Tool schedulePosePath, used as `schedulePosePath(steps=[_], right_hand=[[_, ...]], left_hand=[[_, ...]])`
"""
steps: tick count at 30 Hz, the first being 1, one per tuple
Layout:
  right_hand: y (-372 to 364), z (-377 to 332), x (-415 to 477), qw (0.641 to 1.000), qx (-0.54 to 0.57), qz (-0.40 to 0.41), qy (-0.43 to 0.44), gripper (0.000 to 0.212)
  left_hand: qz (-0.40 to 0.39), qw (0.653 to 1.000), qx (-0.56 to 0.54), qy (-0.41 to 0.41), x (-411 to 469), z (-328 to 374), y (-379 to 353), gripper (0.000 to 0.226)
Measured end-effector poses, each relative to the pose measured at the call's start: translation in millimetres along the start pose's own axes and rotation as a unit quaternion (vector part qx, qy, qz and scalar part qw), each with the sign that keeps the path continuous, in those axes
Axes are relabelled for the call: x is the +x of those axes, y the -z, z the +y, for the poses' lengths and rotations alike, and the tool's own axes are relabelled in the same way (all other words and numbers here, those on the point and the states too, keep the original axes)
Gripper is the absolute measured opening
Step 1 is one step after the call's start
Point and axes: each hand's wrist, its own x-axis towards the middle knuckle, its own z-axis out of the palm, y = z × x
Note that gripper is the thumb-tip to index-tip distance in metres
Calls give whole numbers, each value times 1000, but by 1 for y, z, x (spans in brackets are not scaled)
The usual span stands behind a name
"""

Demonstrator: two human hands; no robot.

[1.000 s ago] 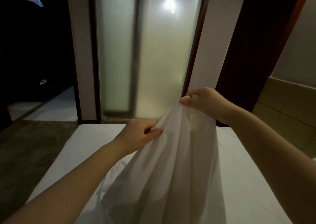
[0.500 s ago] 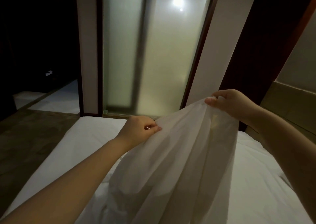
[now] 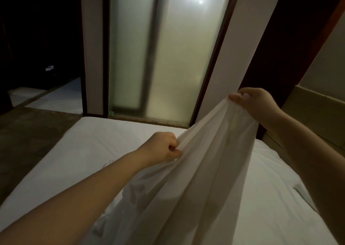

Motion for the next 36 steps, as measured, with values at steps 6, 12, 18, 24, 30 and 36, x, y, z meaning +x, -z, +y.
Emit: schedulePosePath(steps=[6,12,18,24,30,36], right_hand=[[12,18,-3,998,27,41,-29,24],[17,39,-6,994,42,60,-82,27],[16,70,-9,987,-2,93,-127,32],[6,85,-15,980,-17,108,-164,34],[0,93,-21,975,-28,117,-188,35],[-17,95,-36,981,-37,53,-184,27]], left_hand=[[-25,995,7,93,1,-31,-5,28],[41,990,-95,101,-4,-42,15,27],[10,925,-345,158,-23,-51,30,26],[-95,968,-153,175,-44,-74,51,27],[-213,949,-147,177,-73,-81,75,44],[-36,922,-310,229,-90,-103,74,17]])
